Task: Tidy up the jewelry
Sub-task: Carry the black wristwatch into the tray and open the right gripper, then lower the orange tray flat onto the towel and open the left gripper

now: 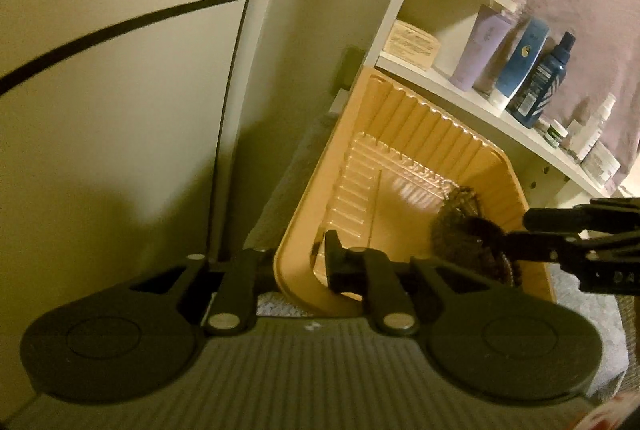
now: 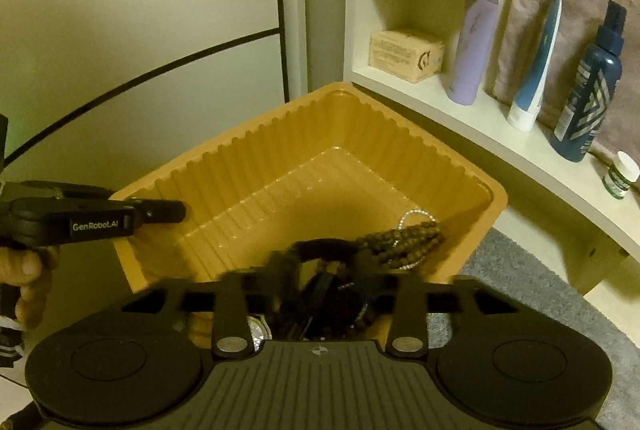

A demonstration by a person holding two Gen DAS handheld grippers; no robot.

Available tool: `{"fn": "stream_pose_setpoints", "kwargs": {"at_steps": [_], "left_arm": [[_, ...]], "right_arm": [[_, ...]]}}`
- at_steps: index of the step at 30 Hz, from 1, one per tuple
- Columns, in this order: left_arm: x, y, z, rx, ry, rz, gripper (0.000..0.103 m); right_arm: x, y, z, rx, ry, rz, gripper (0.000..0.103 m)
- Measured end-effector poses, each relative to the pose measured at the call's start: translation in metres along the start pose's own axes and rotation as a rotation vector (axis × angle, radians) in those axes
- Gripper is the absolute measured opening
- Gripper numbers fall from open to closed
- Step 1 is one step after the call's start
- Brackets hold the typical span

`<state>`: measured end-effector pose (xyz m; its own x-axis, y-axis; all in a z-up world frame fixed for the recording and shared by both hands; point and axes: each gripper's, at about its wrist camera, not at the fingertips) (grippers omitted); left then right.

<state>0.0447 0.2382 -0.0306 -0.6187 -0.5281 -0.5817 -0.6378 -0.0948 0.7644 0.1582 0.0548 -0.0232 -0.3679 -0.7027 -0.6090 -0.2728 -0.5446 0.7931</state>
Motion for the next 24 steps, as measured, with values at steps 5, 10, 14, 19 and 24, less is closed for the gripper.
{"fn": "stream_pose_setpoints", "kwargs": {"at_steps": [5,10,14,19,24], "left_arm": [[0.001,0.000,0.003,0.010,0.019,0.014,0.021],[0.000,0.003,0.004,-0.011,0.016,0.015,0.040],[0.000,0.008,0.007,-0.025,0.015,0.008,0.042],[0.000,0.022,0.011,-0.047,0.018,-0.016,0.058],[-0.004,0.047,0.005,-0.102,-0.009,-0.076,0.086]], "right_arm": [[0.004,0.005,0.002,0.003,-0.016,-0.011,0.052],[0.008,0.009,-0.001,0.004,-0.048,-0.029,0.053],[0.012,0.013,-0.001,0.003,-0.067,-0.047,0.053],[0.017,0.022,-0.003,-0.001,-0.094,-0.076,0.053],[0.025,0.045,-0.009,0.011,-0.180,-0.143,0.064]]}}
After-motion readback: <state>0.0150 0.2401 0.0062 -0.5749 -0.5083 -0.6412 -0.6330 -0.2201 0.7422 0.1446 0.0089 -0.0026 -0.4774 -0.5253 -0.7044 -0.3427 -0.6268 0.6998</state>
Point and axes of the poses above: each gripper's, at about its wrist camera, not at the fingertips, and y roughly against the way its jaws point, z to its left, x to its underside, and after that the axes turned 11 degrees about z, right-handed
